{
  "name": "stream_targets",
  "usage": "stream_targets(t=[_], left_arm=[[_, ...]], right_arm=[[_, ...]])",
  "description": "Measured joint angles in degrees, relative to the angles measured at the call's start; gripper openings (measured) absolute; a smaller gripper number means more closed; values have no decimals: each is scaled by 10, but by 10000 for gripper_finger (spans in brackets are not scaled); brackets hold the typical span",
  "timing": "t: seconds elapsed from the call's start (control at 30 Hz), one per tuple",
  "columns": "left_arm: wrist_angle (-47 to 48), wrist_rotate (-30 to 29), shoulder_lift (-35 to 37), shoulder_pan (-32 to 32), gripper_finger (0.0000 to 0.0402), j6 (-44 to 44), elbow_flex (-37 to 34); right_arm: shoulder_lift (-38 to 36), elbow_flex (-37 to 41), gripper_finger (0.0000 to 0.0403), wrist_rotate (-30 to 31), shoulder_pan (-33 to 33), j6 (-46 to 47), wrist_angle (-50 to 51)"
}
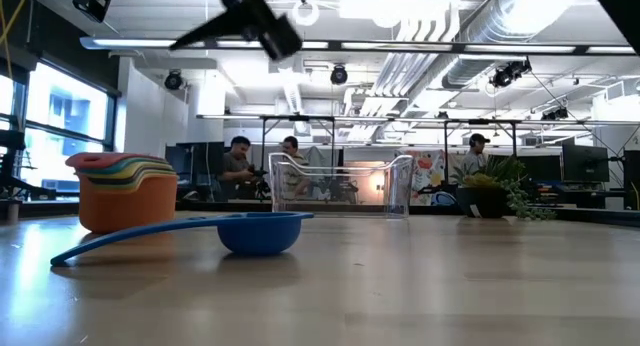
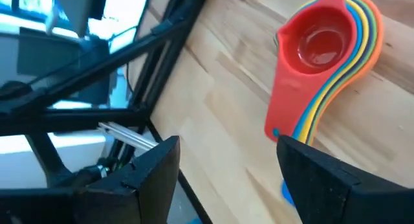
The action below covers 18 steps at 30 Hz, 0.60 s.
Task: Nest measuring cups in basket
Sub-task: Adjust the nested measuring cups
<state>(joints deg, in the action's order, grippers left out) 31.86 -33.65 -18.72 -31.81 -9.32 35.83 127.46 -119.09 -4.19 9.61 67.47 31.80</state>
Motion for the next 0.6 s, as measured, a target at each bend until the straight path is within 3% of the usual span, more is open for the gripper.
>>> stream_targets(t=[0.2,0.6], left_arm=[[0,0,0,0,58,0,0],[0,0,0,0,58,0,0]], right_arm=[[-32,0,250,89,24,24,11],[-95,0,250,194,42,31,33]])
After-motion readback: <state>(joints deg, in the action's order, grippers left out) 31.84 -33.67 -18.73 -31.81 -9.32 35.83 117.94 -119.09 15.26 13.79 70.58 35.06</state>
